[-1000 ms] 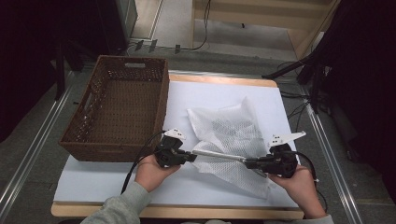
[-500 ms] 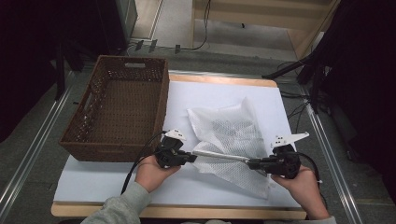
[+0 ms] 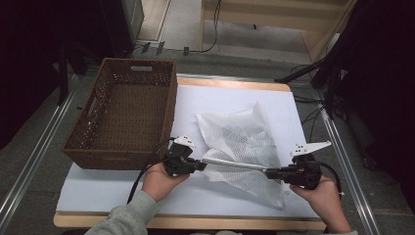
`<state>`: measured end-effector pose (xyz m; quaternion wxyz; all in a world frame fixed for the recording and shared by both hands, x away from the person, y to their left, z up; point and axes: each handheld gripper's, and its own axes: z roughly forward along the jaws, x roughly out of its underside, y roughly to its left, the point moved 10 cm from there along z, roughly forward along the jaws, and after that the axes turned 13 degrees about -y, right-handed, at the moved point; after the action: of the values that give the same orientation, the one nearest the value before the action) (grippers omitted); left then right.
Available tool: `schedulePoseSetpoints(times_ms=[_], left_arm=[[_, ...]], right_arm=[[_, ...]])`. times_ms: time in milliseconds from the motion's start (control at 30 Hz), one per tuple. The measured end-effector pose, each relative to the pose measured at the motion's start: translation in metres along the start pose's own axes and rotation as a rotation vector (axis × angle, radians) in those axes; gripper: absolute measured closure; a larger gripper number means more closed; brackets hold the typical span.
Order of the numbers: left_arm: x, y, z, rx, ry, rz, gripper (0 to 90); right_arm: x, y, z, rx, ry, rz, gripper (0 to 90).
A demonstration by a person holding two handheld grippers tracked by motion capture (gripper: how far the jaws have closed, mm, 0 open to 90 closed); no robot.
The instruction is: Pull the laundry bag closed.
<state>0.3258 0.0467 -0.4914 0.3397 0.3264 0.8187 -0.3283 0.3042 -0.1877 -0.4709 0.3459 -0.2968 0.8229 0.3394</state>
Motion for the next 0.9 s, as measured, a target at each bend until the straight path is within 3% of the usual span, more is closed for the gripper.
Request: schedulePoseSetpoints(times_ms=[900], left_arm=[[0.002, 0.001, 0.001, -0.007, 0.009, -0.006, 87.5]], right_arm=[[0.016, -0.014, -0.021, 0.027, 0.011, 0.041, 87.7]])
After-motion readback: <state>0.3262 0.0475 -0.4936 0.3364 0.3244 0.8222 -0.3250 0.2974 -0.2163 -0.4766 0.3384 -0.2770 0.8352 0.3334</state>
